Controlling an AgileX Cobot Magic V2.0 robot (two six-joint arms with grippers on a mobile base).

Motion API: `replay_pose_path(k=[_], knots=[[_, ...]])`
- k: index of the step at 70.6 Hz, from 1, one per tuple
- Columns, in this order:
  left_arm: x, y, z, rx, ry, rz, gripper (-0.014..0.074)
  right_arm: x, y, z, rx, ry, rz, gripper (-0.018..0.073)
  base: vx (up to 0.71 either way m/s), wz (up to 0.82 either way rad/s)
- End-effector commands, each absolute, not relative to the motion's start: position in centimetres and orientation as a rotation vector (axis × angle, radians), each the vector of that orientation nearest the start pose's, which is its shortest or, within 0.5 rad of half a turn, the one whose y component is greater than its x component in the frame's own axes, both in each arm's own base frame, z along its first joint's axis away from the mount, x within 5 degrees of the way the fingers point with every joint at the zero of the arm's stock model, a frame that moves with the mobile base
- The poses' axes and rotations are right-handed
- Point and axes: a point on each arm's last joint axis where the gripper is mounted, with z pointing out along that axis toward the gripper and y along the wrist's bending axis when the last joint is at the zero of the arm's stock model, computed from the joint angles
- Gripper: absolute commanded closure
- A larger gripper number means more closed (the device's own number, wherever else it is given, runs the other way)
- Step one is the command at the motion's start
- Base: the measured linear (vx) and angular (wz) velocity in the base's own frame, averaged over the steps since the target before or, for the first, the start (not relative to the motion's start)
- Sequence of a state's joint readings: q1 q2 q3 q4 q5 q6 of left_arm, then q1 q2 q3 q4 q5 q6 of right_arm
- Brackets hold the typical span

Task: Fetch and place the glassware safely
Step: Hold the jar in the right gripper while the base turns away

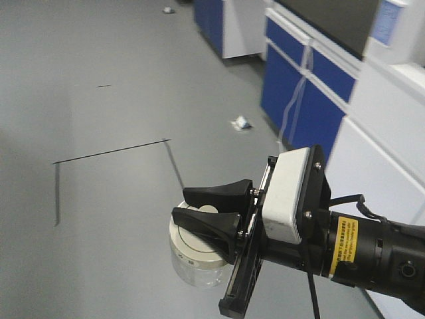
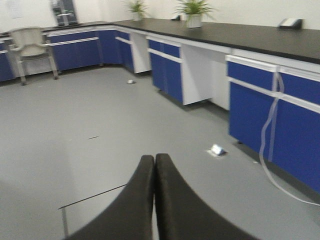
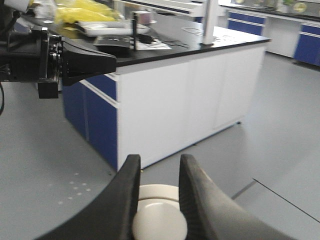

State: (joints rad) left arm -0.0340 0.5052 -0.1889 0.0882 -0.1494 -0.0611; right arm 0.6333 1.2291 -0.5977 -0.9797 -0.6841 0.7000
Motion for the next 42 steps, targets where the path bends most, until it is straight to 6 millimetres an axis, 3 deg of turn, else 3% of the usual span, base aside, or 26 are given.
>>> replay_pose_path(k=[1, 20, 42], knots=[[11.25, -0.6, 26.61, 0.054, 1.554, -0.035, 0.0603, 16.54, 18.38, 30.36, -0.994, 1.285, 0.876, 0.0563, -0.04, 0.62], [11.25, -0.6, 26.61, 0.054, 1.554, -0.035, 0.0603, 16.52, 18.39, 30.34, -1.0, 1.284, 0.874, 0.0563, 0.02, 0.51], [11.25, -0.6, 26.61, 0.054, 1.554, -0.035, 0.0603, 16.52, 18.39, 30.34, -1.001, 1.284, 0.874, 0.0563, 0.14, 0.24]])
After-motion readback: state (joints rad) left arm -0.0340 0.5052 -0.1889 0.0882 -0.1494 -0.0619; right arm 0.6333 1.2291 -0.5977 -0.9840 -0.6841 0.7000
